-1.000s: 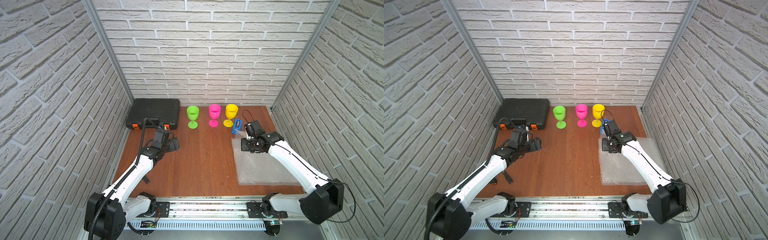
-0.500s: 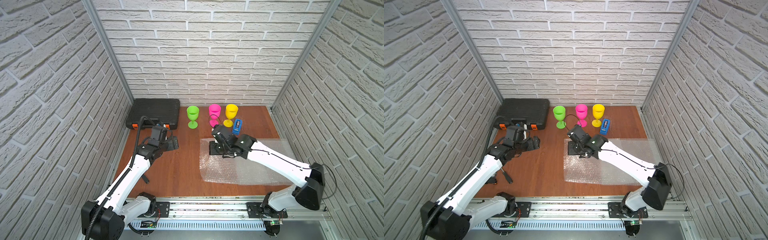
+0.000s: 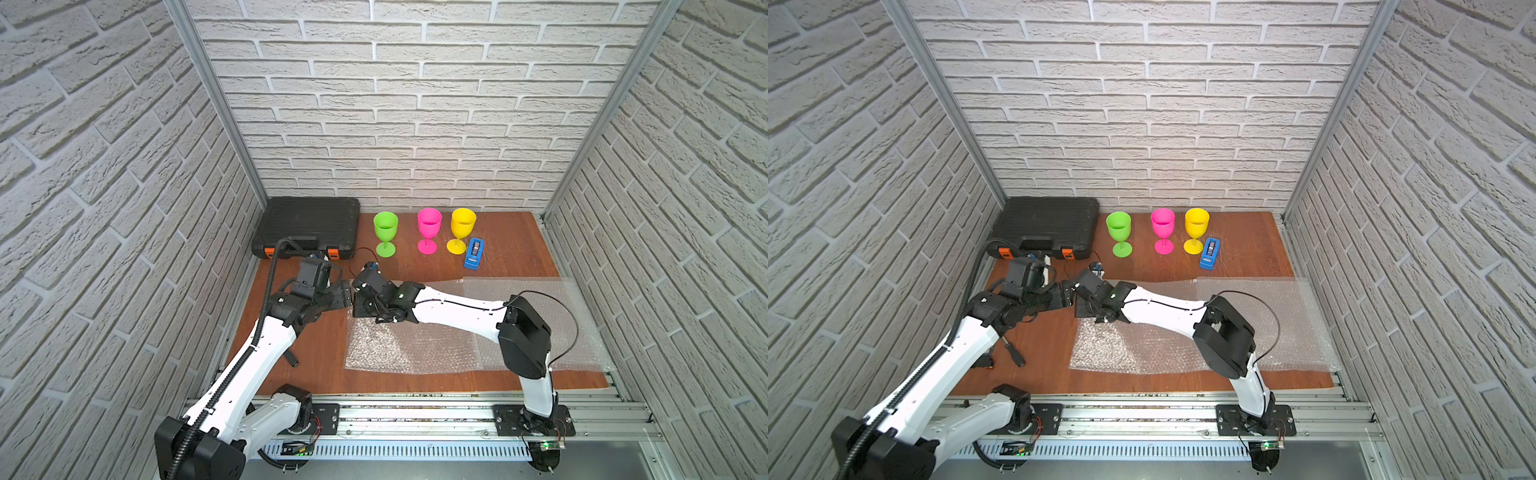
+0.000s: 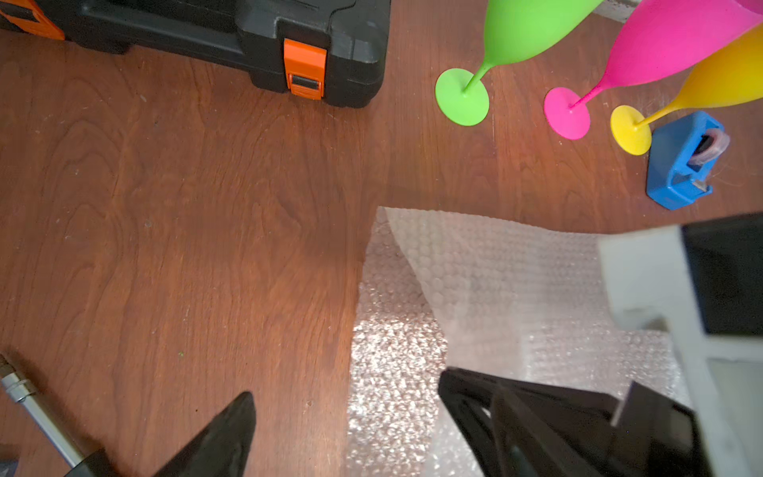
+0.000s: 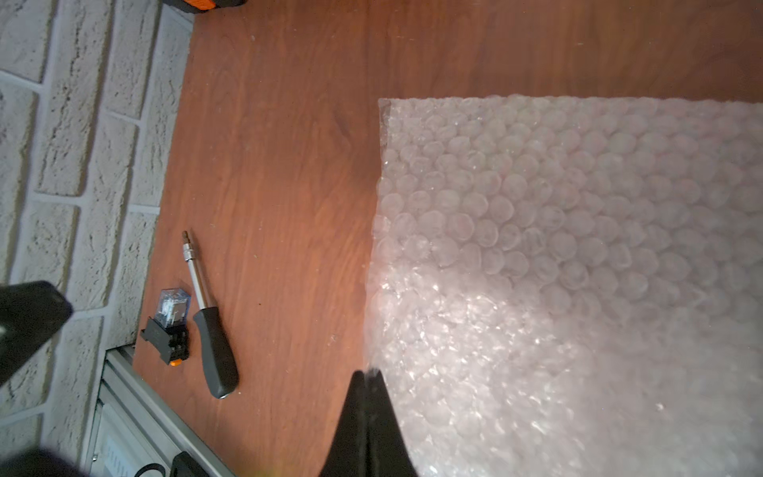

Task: Wrap wine glasses in bubble wrap
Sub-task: Place the bubble wrap at the center of the board, then adjust the bubble wrap at the corner of the board.

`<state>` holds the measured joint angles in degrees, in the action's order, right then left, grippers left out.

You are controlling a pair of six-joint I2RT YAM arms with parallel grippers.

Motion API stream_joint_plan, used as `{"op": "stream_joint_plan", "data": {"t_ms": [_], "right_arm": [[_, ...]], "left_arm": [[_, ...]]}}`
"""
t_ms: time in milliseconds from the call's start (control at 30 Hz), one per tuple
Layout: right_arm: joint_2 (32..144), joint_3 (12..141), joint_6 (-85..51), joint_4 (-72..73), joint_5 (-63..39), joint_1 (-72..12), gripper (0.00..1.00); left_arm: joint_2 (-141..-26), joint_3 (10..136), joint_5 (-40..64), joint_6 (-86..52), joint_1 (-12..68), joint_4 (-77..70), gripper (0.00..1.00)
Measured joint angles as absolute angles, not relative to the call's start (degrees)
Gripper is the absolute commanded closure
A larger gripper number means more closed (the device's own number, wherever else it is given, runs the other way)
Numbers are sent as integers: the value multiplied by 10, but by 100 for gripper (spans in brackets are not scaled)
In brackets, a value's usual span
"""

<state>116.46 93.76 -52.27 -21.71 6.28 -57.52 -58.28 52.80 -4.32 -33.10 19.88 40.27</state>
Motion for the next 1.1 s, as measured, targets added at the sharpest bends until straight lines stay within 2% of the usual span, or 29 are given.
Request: {"op": "stream_joint_plan", "data": {"t_ms": [33, 100, 200, 333, 667, 867, 1100], "right_arm": [[1171, 943, -522, -213, 62, -576, 97], [1179, 952, -516, -211, 56, -576, 83], [1179, 955, -499, -220, 45, -563, 71], [1145, 928, -477, -216, 18, -538, 61], [950, 746, -411, -251, -41, -403, 54], [935, 649, -365, -290, -69, -302, 48], [938, 599, -326, -311, -90, -231, 48]], "left_arm": [[-583, 527, -44, -331, 197, 403, 14], [-587, 525, -46, -334, 193, 401, 15], [-605, 525, -43, -341, 193, 391, 17], [-637, 520, -30, -348, 195, 386, 20], [-763, 516, -21, -362, 197, 360, 37], [-829, 509, -23, -367, 197, 345, 39], [-879, 507, -10, -371, 196, 317, 42]]}}
